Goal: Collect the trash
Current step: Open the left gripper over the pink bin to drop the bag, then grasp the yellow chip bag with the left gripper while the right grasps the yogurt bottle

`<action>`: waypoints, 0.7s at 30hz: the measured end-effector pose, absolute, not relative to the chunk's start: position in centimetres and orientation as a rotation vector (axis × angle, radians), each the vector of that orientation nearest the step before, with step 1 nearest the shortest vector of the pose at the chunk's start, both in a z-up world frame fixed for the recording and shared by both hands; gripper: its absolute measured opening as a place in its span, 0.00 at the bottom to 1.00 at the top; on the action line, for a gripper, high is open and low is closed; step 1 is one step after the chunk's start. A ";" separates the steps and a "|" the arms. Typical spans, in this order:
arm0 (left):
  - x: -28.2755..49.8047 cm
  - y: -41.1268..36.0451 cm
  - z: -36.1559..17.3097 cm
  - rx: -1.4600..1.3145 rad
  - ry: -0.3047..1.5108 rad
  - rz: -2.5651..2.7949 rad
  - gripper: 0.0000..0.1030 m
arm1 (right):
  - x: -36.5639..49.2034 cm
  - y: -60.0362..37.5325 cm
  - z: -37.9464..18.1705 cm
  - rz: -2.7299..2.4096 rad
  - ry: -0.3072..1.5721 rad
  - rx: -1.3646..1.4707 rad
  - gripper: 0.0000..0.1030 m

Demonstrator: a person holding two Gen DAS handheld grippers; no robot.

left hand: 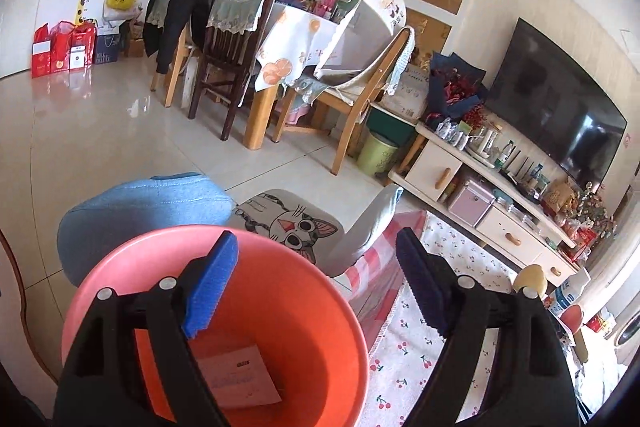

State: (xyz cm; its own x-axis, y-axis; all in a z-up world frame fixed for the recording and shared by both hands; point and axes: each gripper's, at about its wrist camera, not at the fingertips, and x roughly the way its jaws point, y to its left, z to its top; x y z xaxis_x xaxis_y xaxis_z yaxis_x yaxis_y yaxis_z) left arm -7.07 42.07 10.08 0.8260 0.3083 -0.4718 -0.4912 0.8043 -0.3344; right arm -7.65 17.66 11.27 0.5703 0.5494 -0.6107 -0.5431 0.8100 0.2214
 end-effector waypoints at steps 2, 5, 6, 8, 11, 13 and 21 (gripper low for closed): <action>-7.0 41.5 10.4 -0.459 0.394 0.424 0.80 | -7.9 16.3 11.4 0.614 0.694 0.007 0.91; -6.6 40.7 10.6 -0.452 0.382 0.400 0.83 | -8.5 14.5 11.8 0.587 0.648 -0.017 0.92; -6.5 40.4 10.6 -0.439 0.377 0.394 0.84 | -8.6 13.9 12.0 0.583 0.635 -0.027 0.93; -6.2 40.1 10.7 -0.416 0.379 0.401 0.84 | -9.1 12.7 12.3 0.581 0.604 -0.037 0.93; -6.2 39.8 10.6 -0.433 0.402 0.384 0.84 | -9.9 10.7 12.7 0.564 0.554 -0.034 0.94; -6.1 39.4 10.5 -0.431 0.407 0.382 0.84 | -10.1 9.2 12.7 0.547 0.541 -0.013 0.94; -6.0 35.8 10.9 -0.356 0.379 0.333 0.86 | -9.9 4.9 11.3 0.504 0.598 0.049 0.95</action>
State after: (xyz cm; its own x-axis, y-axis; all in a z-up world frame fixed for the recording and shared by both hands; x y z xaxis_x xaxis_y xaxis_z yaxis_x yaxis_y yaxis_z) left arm -5.95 35.84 10.88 0.8768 0.2467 -0.4128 -0.3773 0.8851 -0.2726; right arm -9.87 4.87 11.31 0.7096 0.4678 -0.5269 -0.4397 0.8783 0.1877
